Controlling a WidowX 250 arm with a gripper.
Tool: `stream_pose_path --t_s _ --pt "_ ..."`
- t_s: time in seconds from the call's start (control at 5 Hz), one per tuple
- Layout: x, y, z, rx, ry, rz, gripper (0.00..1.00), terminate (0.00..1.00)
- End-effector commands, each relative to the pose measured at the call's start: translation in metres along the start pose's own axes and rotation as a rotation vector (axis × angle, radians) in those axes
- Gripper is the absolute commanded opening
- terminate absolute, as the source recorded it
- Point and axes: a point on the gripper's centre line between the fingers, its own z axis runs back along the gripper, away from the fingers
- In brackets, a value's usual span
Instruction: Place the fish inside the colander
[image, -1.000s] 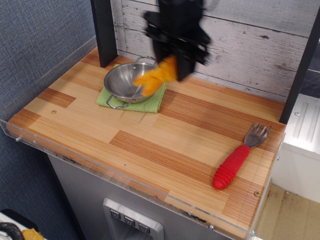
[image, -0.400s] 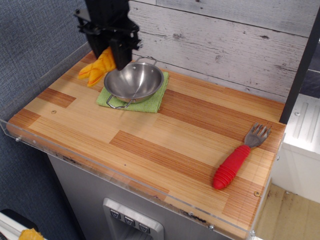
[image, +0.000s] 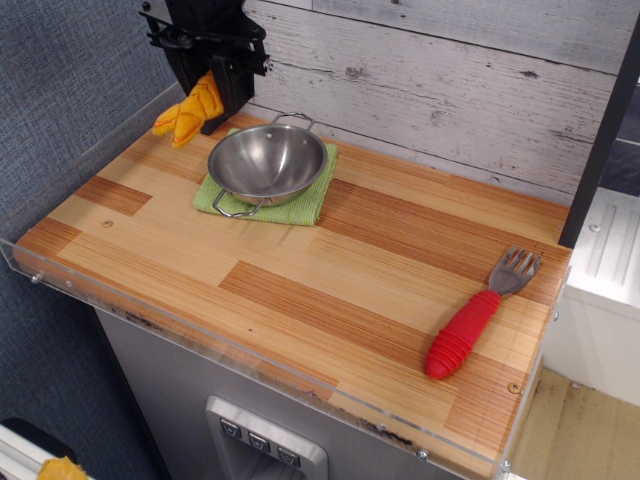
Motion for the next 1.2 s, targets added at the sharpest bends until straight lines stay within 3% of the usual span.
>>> stream_pose_path --t_s 0.0,0.4,0.6,1.0 --pt "0.017 -0.002 0.011 -0.004 -0.062 -0.014 0.00 0.00" --pt "0.018 -0.011 0.010 -0.005 -0.053 -0.024 0.00 0.00" --pt "0.016 -0.017 0.011 -0.002 -0.049 -0.027 1.00 0.00" --pt "0.014 -0.028 0.010 0.001 -0.048 -0.040 1.00 0.00"
